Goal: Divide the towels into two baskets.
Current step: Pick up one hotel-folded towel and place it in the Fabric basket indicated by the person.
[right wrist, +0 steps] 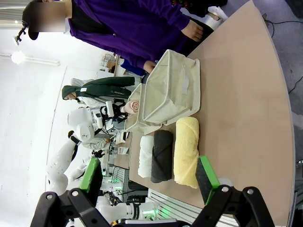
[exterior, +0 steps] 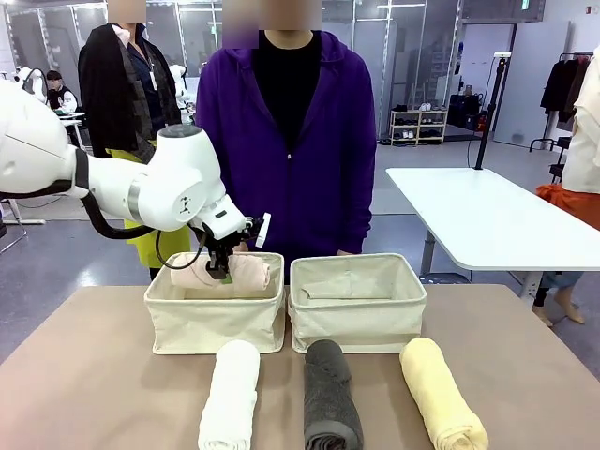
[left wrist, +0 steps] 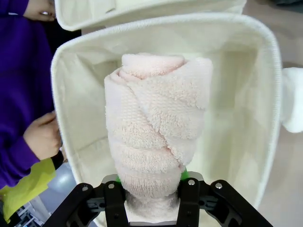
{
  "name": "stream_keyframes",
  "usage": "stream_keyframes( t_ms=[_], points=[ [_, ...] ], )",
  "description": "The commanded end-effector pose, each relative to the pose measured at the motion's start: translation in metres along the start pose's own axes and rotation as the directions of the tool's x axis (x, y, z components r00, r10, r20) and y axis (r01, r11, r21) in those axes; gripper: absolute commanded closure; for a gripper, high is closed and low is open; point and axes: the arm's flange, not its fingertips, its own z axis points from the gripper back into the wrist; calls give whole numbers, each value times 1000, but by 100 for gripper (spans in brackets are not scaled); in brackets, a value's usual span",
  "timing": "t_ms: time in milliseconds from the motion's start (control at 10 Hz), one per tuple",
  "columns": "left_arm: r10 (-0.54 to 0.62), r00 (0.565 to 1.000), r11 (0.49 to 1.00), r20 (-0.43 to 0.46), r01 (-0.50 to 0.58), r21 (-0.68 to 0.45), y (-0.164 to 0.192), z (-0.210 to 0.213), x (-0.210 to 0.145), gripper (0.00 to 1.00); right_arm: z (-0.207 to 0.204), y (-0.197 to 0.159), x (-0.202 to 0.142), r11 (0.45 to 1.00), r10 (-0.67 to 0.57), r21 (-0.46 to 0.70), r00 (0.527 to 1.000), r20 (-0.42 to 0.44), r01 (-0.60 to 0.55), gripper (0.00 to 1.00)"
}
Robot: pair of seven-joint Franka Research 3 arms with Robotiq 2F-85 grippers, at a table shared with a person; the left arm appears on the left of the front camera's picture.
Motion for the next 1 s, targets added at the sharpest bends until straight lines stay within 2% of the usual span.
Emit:
stream_keyframes(
  t_ms=[0, 200, 400, 500, 600, 700, 800, 900],
  points=[
    [11, 1000, 1000, 8, -11, 20, 11, -19, 1, 60, 2, 4, 0, 1000, 3, 10, 1000, 7, -3, 0],
    [17, 1000, 1000, -23, -17, -26, 12, -43, 2, 60, 2, 4, 0, 1000, 3, 10, 1000, 7, -3, 0],
    [31, 999, 999, -11, -31, -33, 13, -50, 3, 58, 2, 4, 0, 1000, 3, 10, 1000, 7, -3, 0],
    [33, 999, 998, -14, -34, -44, 13, -51, 4, 37, 2, 4, 0, 1000, 3, 10, 1000, 7, -3, 0],
    [32, 999, 998, -14, -33, -49, 12, -52, 4, 30, 2, 4, 0, 1000, 3, 10, 1000, 7, -3, 0],
    [31, 999, 998, -15, -32, -48, 12, -52, 4, 8, 2, 4, 0, 1000, 3, 10, 1000, 7, -3, 0],
    [33, 999, 998, -14, -33, -46, 11, -51, 4, 1, 2, 4, 0, 1000, 3, 10, 1000, 7, -3, 0],
    [31, 999, 999, -10, -31, -45, 11, -49, 5, 0, 2, 4, 0, 1000, 3, 10, 1000, 7, -3, 0]
  ],
)
